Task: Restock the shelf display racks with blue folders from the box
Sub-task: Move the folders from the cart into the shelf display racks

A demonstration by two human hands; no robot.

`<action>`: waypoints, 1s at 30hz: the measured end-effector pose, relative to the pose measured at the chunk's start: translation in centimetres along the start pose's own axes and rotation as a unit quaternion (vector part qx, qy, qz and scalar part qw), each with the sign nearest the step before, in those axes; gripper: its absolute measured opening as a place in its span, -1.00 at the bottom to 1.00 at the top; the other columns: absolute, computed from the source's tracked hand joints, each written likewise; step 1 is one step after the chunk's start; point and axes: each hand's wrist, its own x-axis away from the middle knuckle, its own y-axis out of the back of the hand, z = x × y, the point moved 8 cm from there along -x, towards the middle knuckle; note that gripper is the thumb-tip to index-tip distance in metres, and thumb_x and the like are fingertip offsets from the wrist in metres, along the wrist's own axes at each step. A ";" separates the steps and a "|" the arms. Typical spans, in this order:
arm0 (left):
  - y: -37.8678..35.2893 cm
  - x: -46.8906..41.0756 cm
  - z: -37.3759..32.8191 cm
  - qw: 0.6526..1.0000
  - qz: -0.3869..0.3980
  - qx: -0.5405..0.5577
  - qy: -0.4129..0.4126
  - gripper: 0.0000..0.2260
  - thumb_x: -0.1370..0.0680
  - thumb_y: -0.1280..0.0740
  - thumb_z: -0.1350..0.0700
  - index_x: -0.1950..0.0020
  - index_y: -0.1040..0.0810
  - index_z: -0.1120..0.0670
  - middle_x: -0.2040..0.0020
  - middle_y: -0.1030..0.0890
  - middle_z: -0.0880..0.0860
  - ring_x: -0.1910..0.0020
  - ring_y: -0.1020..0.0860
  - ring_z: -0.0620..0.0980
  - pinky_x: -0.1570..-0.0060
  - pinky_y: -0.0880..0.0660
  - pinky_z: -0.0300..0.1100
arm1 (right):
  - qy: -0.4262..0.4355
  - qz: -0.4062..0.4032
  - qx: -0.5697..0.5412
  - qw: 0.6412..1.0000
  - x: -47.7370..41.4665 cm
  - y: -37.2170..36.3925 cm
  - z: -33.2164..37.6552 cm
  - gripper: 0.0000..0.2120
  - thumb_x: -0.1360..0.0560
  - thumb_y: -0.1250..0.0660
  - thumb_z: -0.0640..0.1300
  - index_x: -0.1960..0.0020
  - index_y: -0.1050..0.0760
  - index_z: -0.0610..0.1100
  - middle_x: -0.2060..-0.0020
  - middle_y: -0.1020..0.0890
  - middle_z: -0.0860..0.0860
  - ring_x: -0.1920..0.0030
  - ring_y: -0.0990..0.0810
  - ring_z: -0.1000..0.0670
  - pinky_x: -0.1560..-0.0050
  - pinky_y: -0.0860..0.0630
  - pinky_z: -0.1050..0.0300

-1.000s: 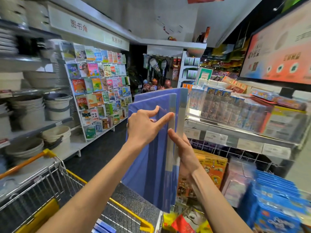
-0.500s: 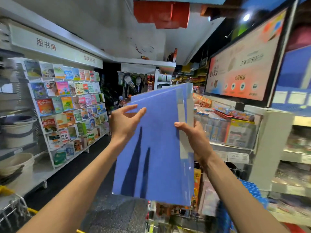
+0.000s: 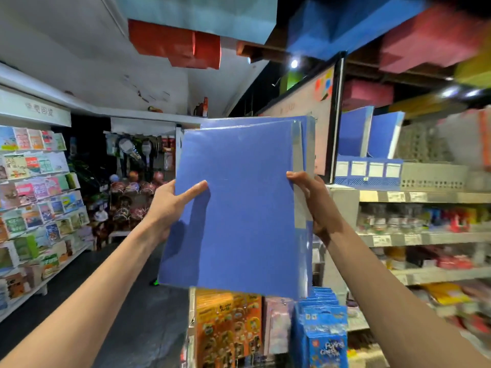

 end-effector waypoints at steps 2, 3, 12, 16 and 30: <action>-1.8 -0.3 -0.2 1.000 -0.023 0.013 -0.014 -0.67 -0.45 -0.55 -0.02 -0.15 -0.68 0.08 0.00 -0.75 0.02 0.05 -0.72 0.03 0.16 -0.63 -0.10 | 0.005 -0.023 0.006 1.000 -0.4 2.0 0.6 -0.78 -0.58 -0.29 -0.21 -0.20 -0.56 -0.22 -0.04 -0.72 -0.05 -0.05 -0.71 0.01 0.15 -0.62 0.21; -3.0 -0.3 -0.6 0.999 -0.025 0.016 -0.026 -0.68 -0.44 -0.55 -0.01 -0.14 -0.68 0.08 0.02 -0.75 0.01 0.08 -0.73 0.02 0.18 -0.63 -0.12 | 0.008 -0.029 0.004 1.000 -0.7 3.2 0.8 -0.72 -0.58 -0.31 -0.19 -0.25 -0.53 -0.26 -0.09 -0.70 -0.10 -0.11 -0.69 -0.07 0.12 -0.64 0.15; -14.3 -1.1 -2.8 0.995 -0.022 0.067 -0.070 -0.70 -0.45 -0.57 0.07 -0.12 -0.67 0.14 0.00 -0.74 0.04 0.04 -0.73 0.09 0.06 -0.67 0.01 | 0.021 -0.023 0.086 0.996 -3.0 12.6 3.6 -0.67 -0.57 -0.37 -0.02 -0.27 -0.56 -0.16 -0.07 -0.71 -0.05 -0.04 -0.71 -0.04 0.03 -0.64 0.06; -20.6 -2.2 -3.6 0.994 -0.018 0.078 -0.069 -0.73 -0.44 -0.58 0.10 -0.10 -0.68 0.14 0.01 -0.75 0.04 0.06 -0.73 0.09 0.07 -0.67 0.02 | 0.034 -0.034 0.094 0.994 -5.1 18.8 5.4 -0.73 -0.57 -0.38 -0.07 -0.17 -0.59 -0.23 0.18 -0.72 0.00 0.24 -0.70 0.02 0.27 -0.58 0.19; -43.3 -8.3 -6.6 0.985 0.060 -0.051 -0.156 -0.86 -0.53 -0.49 -0.02 -0.04 -0.61 -0.07 0.16 -0.72 -0.15 0.19 -0.66 -0.25 0.11 -0.59 -0.21 | 0.152 -0.166 0.137 0.965 -7.9 40.3 17.2 -0.78 -0.53 -0.43 -0.16 -0.12 -0.56 -0.24 0.22 -0.67 -0.03 0.33 -0.63 0.06 0.33 -0.58 0.20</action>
